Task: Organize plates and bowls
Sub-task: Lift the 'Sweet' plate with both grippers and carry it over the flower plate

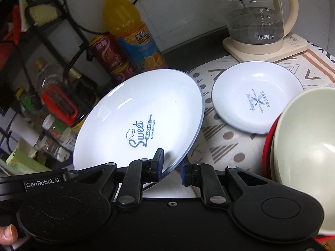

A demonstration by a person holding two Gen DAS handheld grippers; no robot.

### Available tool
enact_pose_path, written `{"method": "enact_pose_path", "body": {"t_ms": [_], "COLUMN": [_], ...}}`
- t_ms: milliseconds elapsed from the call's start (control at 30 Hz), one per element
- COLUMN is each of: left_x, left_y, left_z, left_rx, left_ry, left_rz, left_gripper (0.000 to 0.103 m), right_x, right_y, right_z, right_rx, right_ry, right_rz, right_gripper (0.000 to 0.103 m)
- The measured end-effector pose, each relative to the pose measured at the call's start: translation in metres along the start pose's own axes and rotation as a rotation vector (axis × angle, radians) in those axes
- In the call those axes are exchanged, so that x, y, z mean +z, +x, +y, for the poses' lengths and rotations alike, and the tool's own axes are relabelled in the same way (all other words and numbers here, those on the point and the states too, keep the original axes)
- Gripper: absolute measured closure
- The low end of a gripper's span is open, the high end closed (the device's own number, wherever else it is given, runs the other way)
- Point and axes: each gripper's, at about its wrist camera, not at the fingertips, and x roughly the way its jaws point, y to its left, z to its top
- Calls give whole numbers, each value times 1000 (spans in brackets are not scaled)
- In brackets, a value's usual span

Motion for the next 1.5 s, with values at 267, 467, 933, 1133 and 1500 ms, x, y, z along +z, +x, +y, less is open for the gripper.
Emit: {"method": "enact_pose_path", "body": {"t_ms": [267, 467, 933, 1133, 1500], "left_x": [-31, -55, -95, -107, -112], "left_y": [-18, -27, -41, -42, -34], "left_z": [7, 12, 16, 19, 21], "left_rx": [25, 41, 66, 72, 71], "left_ry": [-33, -62, -100, -122, -155], "left_rz": [-6, -1, 7, 25, 63], "left_gripper": [83, 83, 83, 83, 83], "right_x": [-25, -40, -66, -77, -83], "right_y": [-14, -22, -37, -39, -36], "right_z": [6, 7, 7, 4, 1], "right_rx": [19, 29, 39, 34, 10], "right_ry": [-45, -75, -111, -122, -131], "right_rz": [30, 53, 99, 121, 153], "right_gripper": [87, 87, 87, 87, 87]}}
